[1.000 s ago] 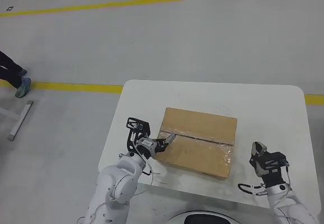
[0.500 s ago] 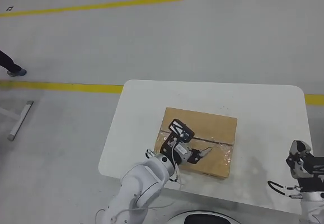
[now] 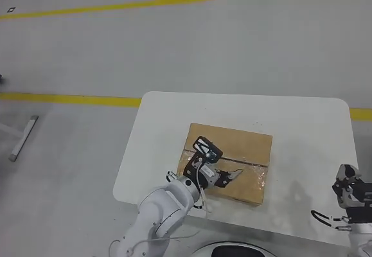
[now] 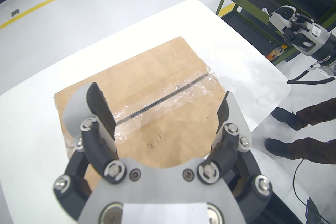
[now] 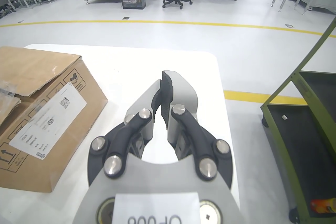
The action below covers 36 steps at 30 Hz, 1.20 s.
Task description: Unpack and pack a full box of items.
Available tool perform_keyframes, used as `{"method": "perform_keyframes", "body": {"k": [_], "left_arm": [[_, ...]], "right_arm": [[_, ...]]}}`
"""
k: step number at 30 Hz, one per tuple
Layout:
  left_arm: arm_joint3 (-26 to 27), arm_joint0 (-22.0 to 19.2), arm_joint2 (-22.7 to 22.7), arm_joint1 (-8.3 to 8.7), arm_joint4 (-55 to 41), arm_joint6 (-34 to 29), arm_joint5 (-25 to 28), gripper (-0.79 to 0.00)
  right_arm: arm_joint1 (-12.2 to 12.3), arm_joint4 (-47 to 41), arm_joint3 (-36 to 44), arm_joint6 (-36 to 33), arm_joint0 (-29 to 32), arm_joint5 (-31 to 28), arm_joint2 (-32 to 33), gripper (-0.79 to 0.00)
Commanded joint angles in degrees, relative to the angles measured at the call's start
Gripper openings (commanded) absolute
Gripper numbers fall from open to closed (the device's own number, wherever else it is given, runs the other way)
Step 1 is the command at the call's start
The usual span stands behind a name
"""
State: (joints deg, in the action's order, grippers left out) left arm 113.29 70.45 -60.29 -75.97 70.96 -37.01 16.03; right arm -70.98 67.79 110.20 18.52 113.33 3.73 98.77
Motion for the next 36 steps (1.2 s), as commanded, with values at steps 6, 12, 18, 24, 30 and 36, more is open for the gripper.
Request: {"method": "perform_keyframes", "body": {"k": [6,12,18,24,30,36], "left_arm": [[-6.3,-5.3,7.4,-1.34,0.2,3.4,1.7,0.000],[-13.2,-11.9,13.6,-2.91,4.4,-0.3,0.7,0.000],[-17.3,-16.3,18.2,-4.53,7.5,-2.6,-1.0,0.000],[-19.1,-18.0,20.0,-5.56,7.6,-4.6,-1.5,0.000],[-20.7,-18.6,21.0,-6.50,6.4,-5.4,-2.8,-0.083],[-22.4,-19.2,21.1,-7.26,5.5,-5.6,-4.3,-0.265]], "right_arm": [[-0.1,0.7,0.3,-0.9,-0.5,-0.5,1.0,-0.785],[-0.3,0.6,0.2,-1.1,-0.5,-0.6,1.7,-0.785],[-0.6,0.3,-0.3,-0.9,-0.3,-0.6,1.9,-0.785],[-0.8,0.6,-0.8,-0.9,-0.4,-0.6,1.9,-0.785],[-1.0,1.2,-0.9,-1.2,-0.6,-0.7,1.7,-0.785],[-1.2,1.6,-1.3,-1.4,-0.8,-0.8,1.6,-0.785]]}}
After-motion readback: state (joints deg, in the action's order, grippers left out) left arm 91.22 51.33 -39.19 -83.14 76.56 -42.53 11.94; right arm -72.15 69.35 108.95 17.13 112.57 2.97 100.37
